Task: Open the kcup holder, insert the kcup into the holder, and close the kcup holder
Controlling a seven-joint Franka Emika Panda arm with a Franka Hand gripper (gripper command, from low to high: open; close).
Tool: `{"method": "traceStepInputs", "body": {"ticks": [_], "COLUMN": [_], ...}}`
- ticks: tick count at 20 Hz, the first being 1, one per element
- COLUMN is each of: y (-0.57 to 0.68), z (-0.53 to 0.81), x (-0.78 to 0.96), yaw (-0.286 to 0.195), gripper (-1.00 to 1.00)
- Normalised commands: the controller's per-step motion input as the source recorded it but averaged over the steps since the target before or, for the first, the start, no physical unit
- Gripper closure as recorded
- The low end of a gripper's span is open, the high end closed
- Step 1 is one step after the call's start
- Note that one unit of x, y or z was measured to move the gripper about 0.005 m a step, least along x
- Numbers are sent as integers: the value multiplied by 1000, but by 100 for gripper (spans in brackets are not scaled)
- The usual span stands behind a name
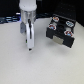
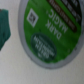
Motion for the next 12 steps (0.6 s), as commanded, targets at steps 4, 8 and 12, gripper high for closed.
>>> {"method": "traceStepInputs", "body": {"ticks": [4, 8, 12], "y": [4, 12, 14], "z": [-6, 57, 130], "x": [-54, 10, 25], "yaw": [-74, -58, -39], "gripper": [100, 100, 100]}}
